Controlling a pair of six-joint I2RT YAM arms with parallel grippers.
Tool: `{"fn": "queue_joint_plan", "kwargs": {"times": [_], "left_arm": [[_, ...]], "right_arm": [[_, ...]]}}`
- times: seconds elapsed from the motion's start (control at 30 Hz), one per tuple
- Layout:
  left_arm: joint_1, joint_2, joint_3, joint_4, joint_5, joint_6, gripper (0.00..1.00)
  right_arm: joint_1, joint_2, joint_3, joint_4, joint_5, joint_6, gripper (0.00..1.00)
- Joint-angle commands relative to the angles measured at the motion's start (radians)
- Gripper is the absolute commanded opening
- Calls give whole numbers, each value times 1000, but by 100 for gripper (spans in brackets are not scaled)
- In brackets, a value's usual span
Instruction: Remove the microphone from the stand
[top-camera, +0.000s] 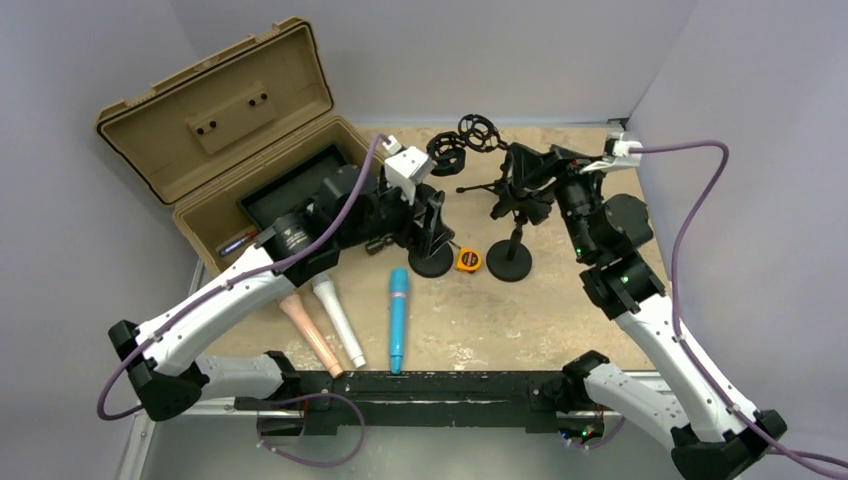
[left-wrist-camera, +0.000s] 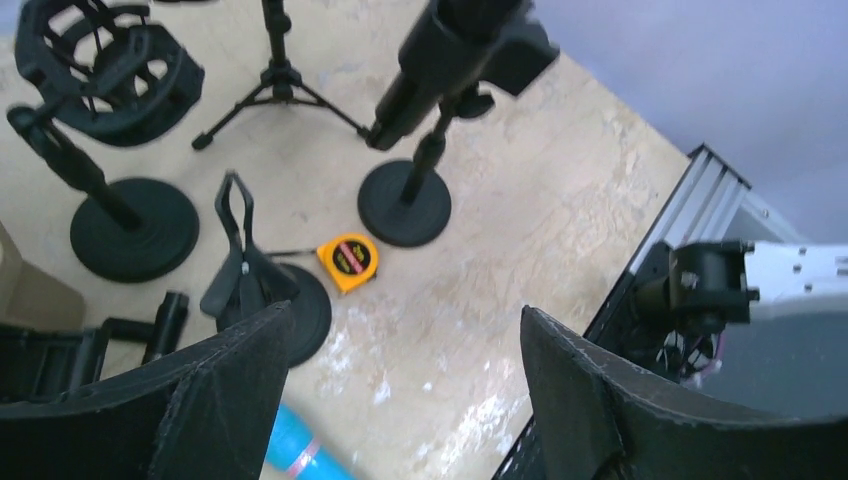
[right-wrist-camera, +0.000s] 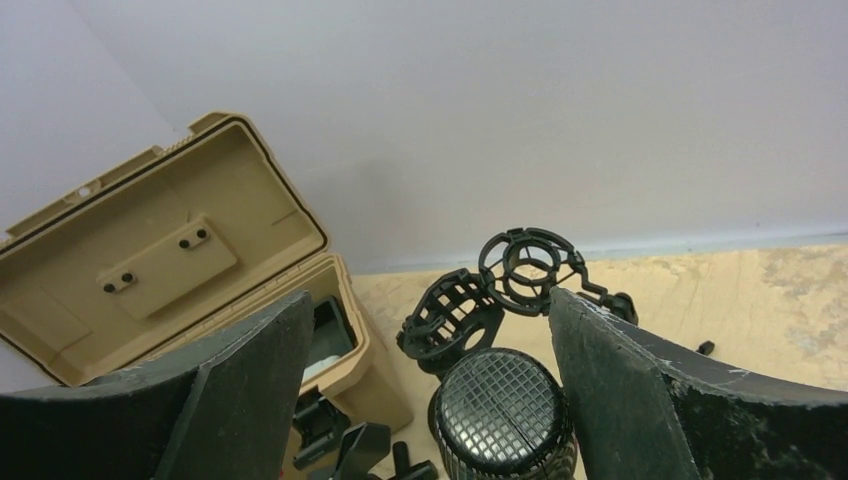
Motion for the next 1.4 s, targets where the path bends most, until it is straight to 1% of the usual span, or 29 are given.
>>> {"fn": "queue_joint_plan", "kwargs": {"times": [0.0,0.1,0.2,0.37,0.47,0.57,0.73,0.9,1.03,1.2,1.27,1.33,1.37], "left_arm": [[-19,98,160,71,-54,-74,83],[-49,180,249,76,-123,-57,87],[-85,264,343,77,-155,-28,90],[-148,403,491,71,-153,34,96],[-183,453,550,84,-159,84,98],[-202,503,605,89,-171,118,100],[-206,598,713,58,-271,139,100],[-205,688,784,87,-337,163,96],[-206,743,833,109,-312,172,92],[-206,775,853,158,-277,179,88],[-205,793,879,151,-272,188,82],[-204,806,894,138,-269,200,69],[-203,809,899,134,-265,207,61]], "right_arm": [[4,-105,40,-75,68,51,87],[4,-157,45,-113,93,61,89],[4,-192,62,-146,112,65,91],[4,-237,110,-226,159,71,91],[4,-288,121,-289,204,98,91],[5,-340,105,-355,238,146,90],[5,-443,34,-415,205,225,88],[4,-487,21,-459,195,272,88],[4,-458,52,-520,200,274,88],[4,-432,44,-572,178,277,88],[4,-432,35,-587,163,283,88],[4,-435,35,-609,159,289,88],[4,-436,39,-624,162,293,89]]}}
